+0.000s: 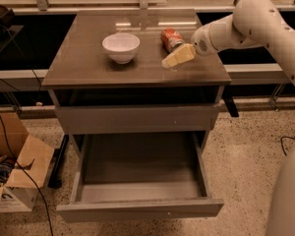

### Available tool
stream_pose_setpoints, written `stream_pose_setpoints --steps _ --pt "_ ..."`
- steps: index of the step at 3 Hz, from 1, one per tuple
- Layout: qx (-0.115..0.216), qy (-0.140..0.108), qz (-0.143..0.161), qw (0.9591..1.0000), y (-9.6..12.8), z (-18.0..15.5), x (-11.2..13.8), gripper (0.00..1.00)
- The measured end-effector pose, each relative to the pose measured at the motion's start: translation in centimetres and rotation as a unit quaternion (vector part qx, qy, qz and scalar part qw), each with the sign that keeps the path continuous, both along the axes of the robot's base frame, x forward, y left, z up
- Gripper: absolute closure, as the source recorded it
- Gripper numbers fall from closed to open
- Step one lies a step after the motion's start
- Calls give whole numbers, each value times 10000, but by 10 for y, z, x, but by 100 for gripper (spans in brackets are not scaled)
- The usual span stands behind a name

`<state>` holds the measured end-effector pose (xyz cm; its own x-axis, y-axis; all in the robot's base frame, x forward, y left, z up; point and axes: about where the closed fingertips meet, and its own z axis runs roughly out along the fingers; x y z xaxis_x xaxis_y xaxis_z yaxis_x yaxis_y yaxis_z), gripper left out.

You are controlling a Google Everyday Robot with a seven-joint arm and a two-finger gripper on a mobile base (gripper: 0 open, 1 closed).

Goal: Place coke can into middle drawer

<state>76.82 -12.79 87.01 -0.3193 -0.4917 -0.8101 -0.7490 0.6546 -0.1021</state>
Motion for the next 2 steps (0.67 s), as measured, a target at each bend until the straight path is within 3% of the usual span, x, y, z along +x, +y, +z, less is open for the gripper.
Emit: stream_pose_setpoints --steps 2 --pt "-15 17 -189 9998 6 -16 49 0"
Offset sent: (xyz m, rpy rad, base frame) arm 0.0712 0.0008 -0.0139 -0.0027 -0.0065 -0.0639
